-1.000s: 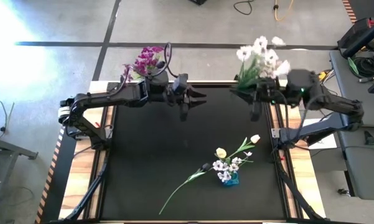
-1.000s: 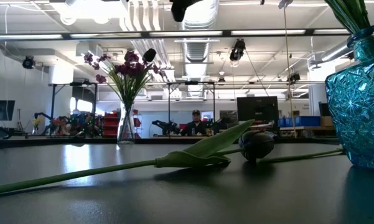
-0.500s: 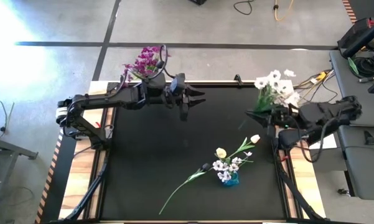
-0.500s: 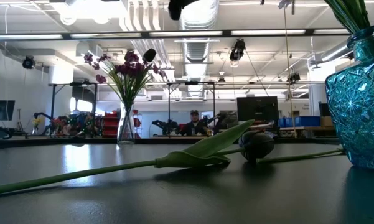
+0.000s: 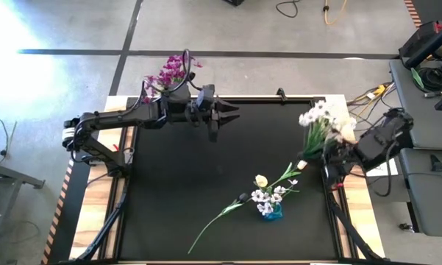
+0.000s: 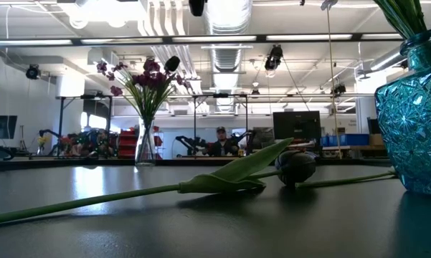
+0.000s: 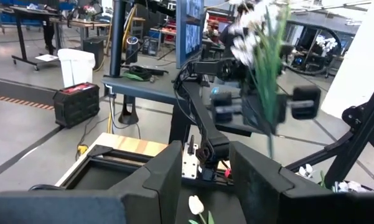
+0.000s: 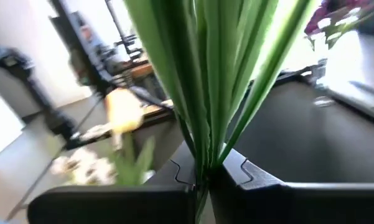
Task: Sort flowers into vase by color
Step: Put the white flowers into the blue vase
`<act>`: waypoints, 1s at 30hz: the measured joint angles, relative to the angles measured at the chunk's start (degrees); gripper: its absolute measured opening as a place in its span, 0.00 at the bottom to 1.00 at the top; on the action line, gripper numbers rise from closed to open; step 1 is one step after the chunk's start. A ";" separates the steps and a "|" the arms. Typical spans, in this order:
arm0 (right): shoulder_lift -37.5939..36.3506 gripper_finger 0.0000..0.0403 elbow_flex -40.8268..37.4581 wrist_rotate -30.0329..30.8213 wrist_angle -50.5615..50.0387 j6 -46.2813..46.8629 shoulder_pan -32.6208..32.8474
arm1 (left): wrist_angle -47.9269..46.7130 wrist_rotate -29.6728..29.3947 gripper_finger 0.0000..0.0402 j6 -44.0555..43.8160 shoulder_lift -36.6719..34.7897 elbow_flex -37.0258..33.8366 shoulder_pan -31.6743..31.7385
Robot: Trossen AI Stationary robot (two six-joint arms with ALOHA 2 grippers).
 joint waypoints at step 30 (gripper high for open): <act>23.50 0.03 -7.35 9.23 24.00 2.59 14.39 | -3.22 -1.44 0.28 0.91 -2.19 0.02 0.00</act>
